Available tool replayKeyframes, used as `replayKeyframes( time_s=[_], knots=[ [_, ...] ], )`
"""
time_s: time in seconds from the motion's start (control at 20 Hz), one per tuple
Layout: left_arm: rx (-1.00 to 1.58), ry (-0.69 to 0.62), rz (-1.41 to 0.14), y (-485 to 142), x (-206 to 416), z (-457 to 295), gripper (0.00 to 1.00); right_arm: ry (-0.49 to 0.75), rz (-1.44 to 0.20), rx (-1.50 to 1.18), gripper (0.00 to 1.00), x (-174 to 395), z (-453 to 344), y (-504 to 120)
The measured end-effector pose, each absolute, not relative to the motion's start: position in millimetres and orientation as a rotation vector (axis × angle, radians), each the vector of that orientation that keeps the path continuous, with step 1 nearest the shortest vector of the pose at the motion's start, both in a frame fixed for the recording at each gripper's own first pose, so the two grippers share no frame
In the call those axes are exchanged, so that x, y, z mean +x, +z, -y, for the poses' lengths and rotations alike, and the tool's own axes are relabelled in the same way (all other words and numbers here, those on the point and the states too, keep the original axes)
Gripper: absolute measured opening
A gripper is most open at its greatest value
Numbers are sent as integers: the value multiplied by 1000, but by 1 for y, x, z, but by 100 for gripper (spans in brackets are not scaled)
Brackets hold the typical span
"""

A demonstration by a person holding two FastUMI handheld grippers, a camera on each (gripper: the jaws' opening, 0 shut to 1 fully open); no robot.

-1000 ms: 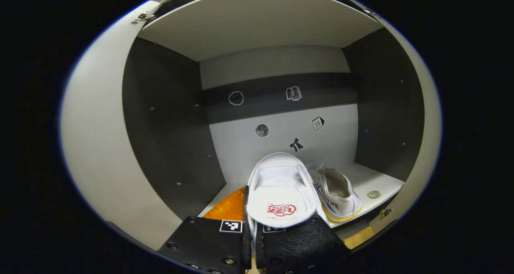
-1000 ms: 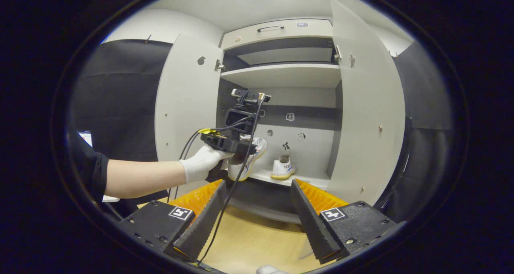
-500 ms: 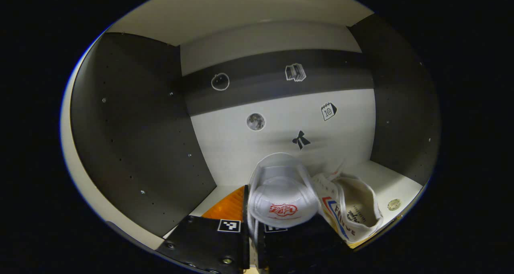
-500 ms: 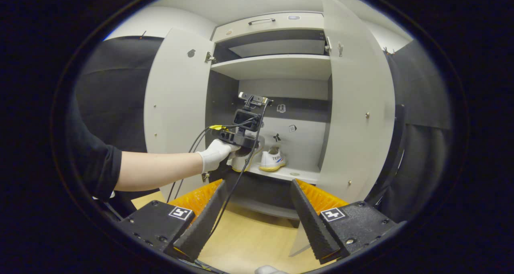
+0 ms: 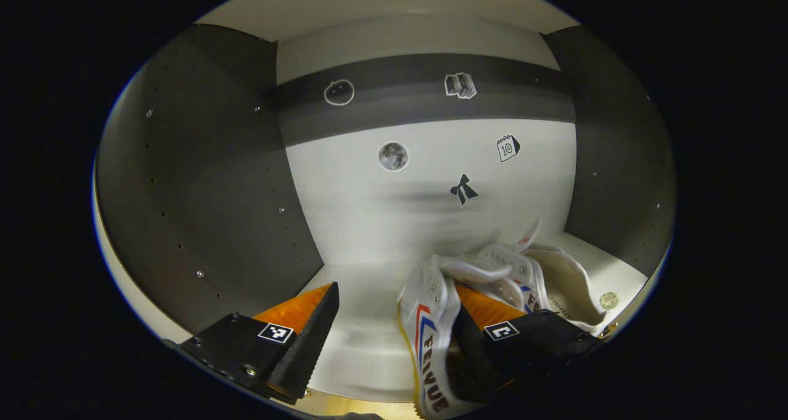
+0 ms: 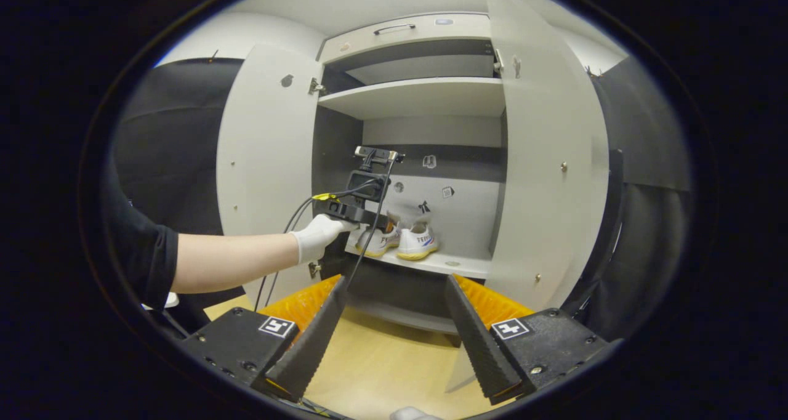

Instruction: Grab one shoe with the right hand and put it into the shoe cabinet, grab the other shoe with the left hand and put it into the shoe cabinet; then close the right door with the right hand and the left door with the left hand.

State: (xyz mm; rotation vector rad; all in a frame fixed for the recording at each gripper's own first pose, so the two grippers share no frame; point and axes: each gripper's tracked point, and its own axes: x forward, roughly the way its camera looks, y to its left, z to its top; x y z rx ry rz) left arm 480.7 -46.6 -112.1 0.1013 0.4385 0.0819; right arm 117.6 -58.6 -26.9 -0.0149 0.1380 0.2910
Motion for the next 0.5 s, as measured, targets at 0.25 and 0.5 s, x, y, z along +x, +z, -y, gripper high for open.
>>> replayKeyframes(
  time_s=[0.25, 0.5],
  knots=[
    [-13, 69, -501, -116, 472, 47, 96, 287, -149, -15, 100, 116, 55, -29],
    [-19, 54, -400, -86, 469, 50, 97, 285, -148, -5, 100, 116, 53, -27]
  ],
)
